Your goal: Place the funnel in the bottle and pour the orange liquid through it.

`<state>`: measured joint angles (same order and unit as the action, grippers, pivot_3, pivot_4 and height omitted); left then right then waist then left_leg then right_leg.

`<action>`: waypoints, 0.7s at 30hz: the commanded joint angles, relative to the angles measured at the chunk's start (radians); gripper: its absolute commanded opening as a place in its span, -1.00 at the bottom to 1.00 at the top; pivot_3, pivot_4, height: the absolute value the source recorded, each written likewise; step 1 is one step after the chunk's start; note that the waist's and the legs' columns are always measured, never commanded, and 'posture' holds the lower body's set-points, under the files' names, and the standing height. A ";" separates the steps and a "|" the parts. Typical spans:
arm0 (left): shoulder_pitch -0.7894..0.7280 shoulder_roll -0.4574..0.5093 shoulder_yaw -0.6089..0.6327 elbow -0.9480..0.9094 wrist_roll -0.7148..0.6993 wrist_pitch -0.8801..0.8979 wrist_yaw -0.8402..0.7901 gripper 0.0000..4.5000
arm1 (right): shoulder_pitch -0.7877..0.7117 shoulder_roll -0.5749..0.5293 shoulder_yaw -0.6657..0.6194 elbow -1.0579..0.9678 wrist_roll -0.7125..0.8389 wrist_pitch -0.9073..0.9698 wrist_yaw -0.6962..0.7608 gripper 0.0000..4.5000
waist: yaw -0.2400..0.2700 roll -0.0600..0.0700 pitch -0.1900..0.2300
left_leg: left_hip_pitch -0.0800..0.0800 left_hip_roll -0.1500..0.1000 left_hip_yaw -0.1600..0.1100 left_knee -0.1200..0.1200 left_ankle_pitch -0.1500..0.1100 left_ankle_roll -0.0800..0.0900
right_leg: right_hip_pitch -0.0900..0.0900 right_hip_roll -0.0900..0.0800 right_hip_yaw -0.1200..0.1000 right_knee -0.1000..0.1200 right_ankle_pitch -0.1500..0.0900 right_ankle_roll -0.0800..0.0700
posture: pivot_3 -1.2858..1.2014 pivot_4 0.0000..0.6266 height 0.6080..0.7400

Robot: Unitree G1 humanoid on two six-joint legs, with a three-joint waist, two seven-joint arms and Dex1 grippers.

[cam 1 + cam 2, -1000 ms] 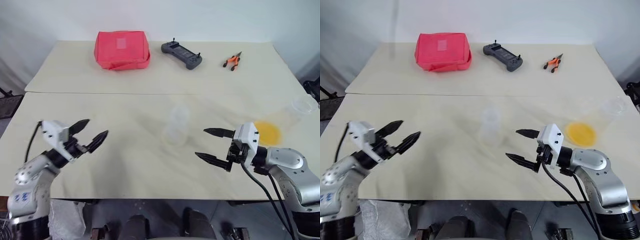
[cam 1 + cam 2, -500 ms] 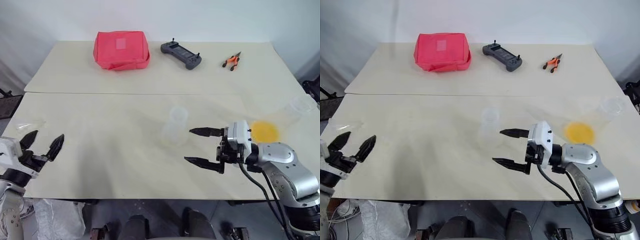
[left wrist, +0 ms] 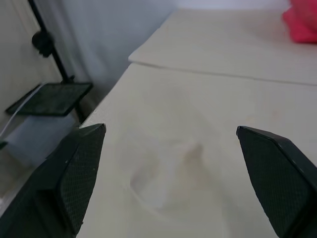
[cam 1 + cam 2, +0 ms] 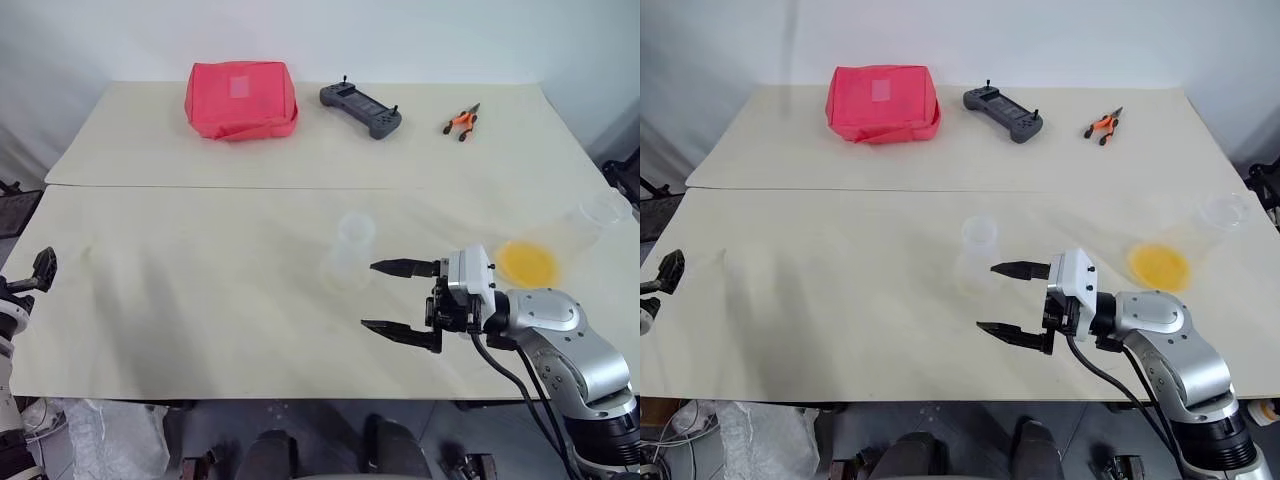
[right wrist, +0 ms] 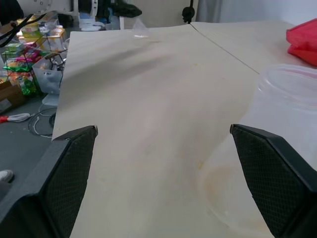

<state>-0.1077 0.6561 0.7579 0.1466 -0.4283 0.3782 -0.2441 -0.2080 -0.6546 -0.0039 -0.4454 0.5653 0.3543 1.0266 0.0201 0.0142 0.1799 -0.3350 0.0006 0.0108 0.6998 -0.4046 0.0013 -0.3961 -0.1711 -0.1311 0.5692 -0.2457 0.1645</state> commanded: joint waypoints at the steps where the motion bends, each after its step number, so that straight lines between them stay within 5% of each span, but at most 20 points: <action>1: -0.022 0.024 -0.009 0.023 0.011 0.004 0.008 1.00 | 0.010 0.000 -0.012 -0.023 -0.001 -0.020 -0.008 1.00 | 0.000 0.000 0.000 | 0.000 0.000 0.000 0.000 0.000 0.000 | 0.000 0.000 0.000 0.000 0.000 0.000 | 0.03 -0.52 1.00; 21: -0.058 0.002 -0.123 0.105 0.028 -0.032 -0.038 1.00 | -0.022 -0.033 -0.024 -0.049 0.005 0.029 -0.056 1.00 | 0.000 -0.001 0.000 | 0.000 0.000 0.001 0.000 0.000 0.000 | 0.000 0.000 0.000 0.000 0.000 0.000 | 0.03 -0.52 1.00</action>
<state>-0.1796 0.6534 0.6093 0.2867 -0.4015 0.3716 -0.2831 -0.2185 -0.6745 -0.0051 -0.4480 0.5589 0.3824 0.9757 0.0200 0.0132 0.1795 -0.3348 0.0007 0.0114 0.7002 -0.4045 0.0012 -0.3960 -0.1710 -0.1308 0.5695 -0.2456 0.1646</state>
